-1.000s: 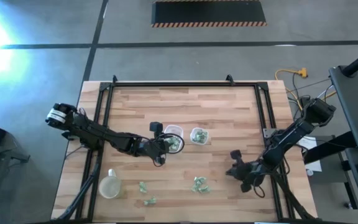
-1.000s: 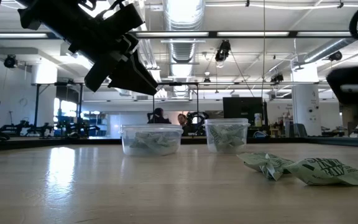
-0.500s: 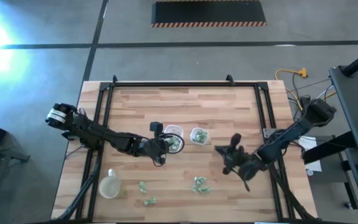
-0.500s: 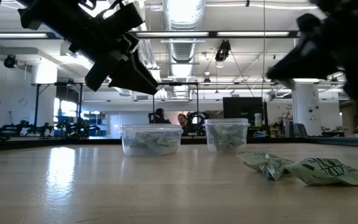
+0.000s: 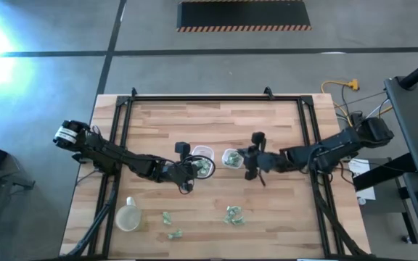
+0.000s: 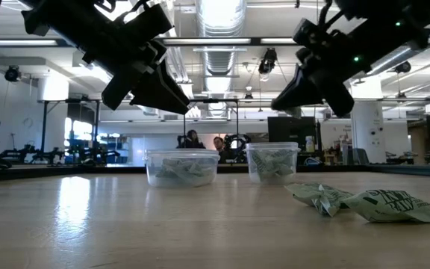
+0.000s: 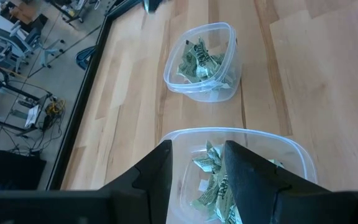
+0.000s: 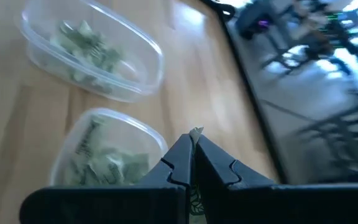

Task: Pick and place items into bin
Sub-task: Put the white stevia packet into the right transparent bin

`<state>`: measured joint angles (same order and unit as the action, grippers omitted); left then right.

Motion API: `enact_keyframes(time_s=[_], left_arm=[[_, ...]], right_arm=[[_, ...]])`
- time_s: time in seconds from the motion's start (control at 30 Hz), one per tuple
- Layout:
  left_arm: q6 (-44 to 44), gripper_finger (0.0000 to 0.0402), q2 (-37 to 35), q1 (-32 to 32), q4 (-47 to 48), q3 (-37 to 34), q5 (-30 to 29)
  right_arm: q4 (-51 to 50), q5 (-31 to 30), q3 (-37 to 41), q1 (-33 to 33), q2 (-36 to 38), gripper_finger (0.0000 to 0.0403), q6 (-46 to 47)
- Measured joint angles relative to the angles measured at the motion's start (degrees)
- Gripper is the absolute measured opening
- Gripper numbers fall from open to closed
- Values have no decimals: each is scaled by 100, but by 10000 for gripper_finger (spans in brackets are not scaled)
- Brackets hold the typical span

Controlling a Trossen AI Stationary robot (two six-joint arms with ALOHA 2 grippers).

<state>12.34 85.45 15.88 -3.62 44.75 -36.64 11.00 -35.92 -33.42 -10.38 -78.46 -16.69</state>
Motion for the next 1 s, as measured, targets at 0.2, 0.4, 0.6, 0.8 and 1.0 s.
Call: enact_keyframes(time_s=[0.2, 0.4, 0.6, 0.8, 1.0], left_arm=[[2, 130, 0, 0, -2, 0, 0], [3, 130, 0, -2, -4, 0, -1], [4, 130, 0, -2, -26, 0, 0], [4, 130, 2, 0, -20, 0, -2], [4, 130, 0, -2, -13, 0, -2]], right_arm=[[411, 1430, 116, 522, -13, 9, 14], [474, 1834, 159, 702, -147, 9, 127], [828, 2004, 161, 707, -377, 9, 121], [970, 1996, 161, 707, -568, 9, 125], [1123, 1991, 161, 741, -771, 32, 44]])
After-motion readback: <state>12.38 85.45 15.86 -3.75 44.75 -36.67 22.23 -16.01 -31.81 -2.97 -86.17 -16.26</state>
